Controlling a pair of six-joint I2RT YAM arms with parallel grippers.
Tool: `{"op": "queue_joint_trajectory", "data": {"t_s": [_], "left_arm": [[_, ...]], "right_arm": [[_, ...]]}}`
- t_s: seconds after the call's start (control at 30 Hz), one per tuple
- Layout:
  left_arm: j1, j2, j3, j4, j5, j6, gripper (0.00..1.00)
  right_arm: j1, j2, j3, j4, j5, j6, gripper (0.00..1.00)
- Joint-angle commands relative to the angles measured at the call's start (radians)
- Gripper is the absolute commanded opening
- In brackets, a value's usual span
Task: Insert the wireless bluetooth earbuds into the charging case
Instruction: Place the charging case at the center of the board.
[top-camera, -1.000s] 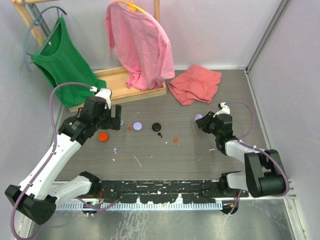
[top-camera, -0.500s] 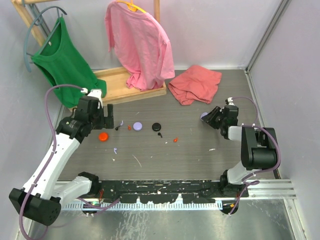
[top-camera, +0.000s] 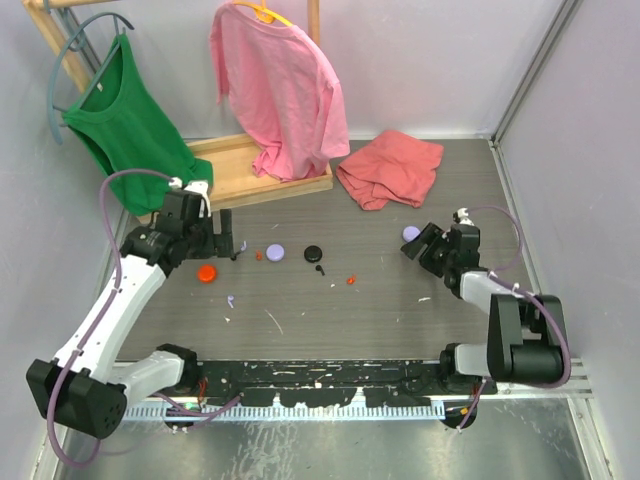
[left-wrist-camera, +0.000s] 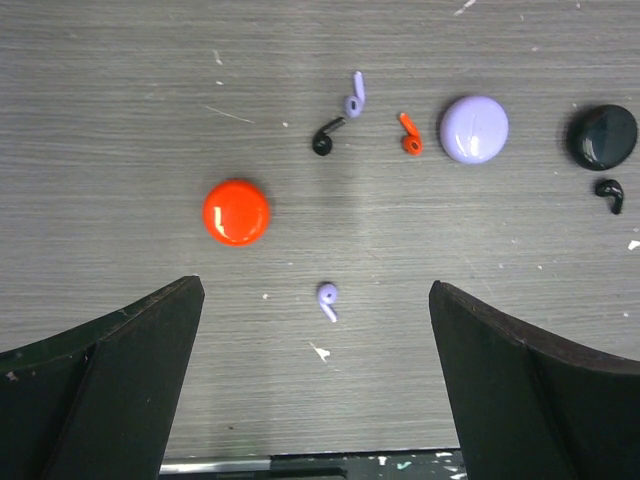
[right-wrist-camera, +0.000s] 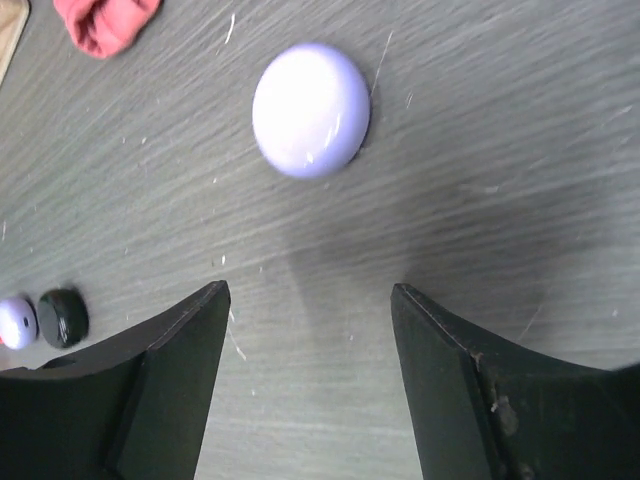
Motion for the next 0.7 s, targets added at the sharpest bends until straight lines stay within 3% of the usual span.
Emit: {"op": "queue_joint_trajectory", "data": {"t_s": [0.0, 0.2, 0.53, 0.67], "left_arm": [[0.005, 0.033, 0.021, 0.015, 0.108, -0.053, 0.98], [0.006, 0.064, -0.012, 0.043, 0.133, -0.14, 0.98], [0.006, 0.142, -0.088, 0.147, 0.174, -0.241, 0.98], [0.007, 0.175, -0.086, 0.13, 0.003, -0.227, 0.98]], "right_arm": [[0.046, -0.112, -0.025, -0.033, -0.007, -0.064, 0.73], [0.253, -0.159, 0.016, -0.037, 0.049, -0.188, 0.78], [0.585, -0.079, 0.074, 0.061, 0.243, -0.325, 0.8], [0.656, -0.061, 0.06, 0.116, 0.306, -0.365, 0.8]]}}
